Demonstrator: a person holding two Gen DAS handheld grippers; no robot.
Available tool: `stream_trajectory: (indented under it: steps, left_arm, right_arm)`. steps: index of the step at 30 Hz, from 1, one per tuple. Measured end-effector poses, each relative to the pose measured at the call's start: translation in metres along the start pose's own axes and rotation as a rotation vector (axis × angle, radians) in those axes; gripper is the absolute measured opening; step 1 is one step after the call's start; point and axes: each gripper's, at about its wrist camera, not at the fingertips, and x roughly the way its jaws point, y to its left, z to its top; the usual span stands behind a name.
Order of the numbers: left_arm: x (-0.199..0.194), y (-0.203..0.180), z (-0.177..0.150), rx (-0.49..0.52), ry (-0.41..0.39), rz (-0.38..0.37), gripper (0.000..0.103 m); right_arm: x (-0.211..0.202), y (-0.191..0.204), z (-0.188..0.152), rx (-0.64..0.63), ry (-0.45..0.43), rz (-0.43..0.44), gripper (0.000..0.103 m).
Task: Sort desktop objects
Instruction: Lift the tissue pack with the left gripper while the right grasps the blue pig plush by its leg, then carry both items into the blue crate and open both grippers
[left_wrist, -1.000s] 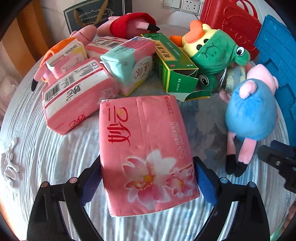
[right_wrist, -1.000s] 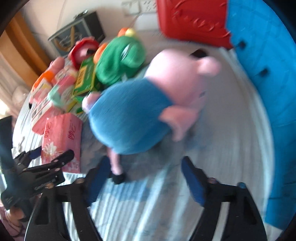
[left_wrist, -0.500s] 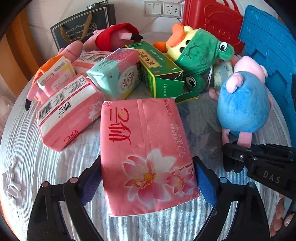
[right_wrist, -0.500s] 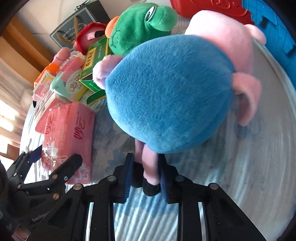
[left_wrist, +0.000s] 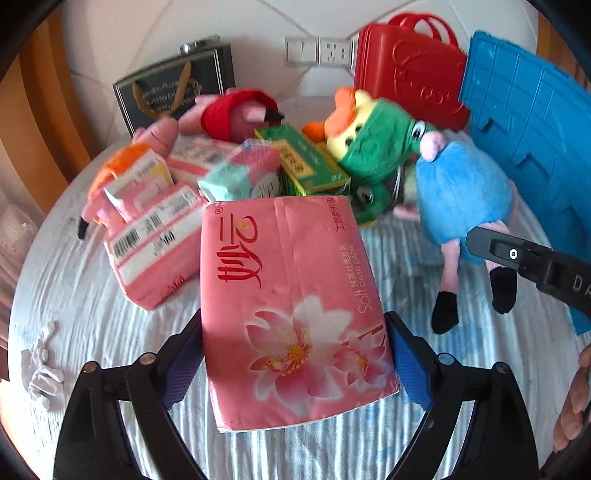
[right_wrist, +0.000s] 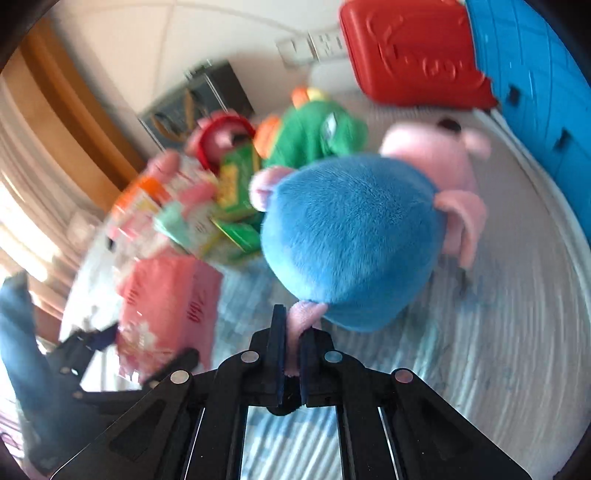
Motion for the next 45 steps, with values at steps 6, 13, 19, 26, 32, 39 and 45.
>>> stream_trajectory:
  steps: [6, 13, 19, 26, 32, 39, 45]
  left_arm:
    - [-0.057, -0.003, 0.022, 0.000, -0.137, -0.015, 0.091]
    - [-0.104, -0.021, 0.041, 0.025, -0.244, -0.029, 0.091]
    - [-0.137, -0.050, 0.060, 0.036, -0.307, -0.061, 0.091]
    - [-0.187, -0.113, 0.092, 0.072, -0.420, -0.135, 0.091]
    - [-0.225, -0.201, 0.125, 0.105, -0.492, -0.220, 0.091]
    - [-0.259, -0.325, 0.152, 0.198, -0.534, -0.344, 0.091]
    - [-0.251, -0.408, 0.156, 0.299, -0.492, -0.342, 0.091]
  right_arm:
    - [-0.051, 0.025, 0.020, -0.020, -0.167, 0.038, 0.005]
    - [-0.112, 0.045, 0.037, -0.077, -0.309, 0.020, 0.005]
    - [-0.181, 0.055, 0.047, -0.159, -0.449, -0.032, 0.005]
    - [-0.274, 0.036, 0.064, -0.193, -0.630, -0.137, 0.005]
    - [-0.369, -0.005, 0.080, -0.195, -0.783, -0.245, 0.005]
    - [-0.454, -0.074, 0.085, -0.191, -0.869, -0.420, 0.005]
    - [-0.478, -0.143, 0.076, -0.147, -0.830, -0.546, 0.005]
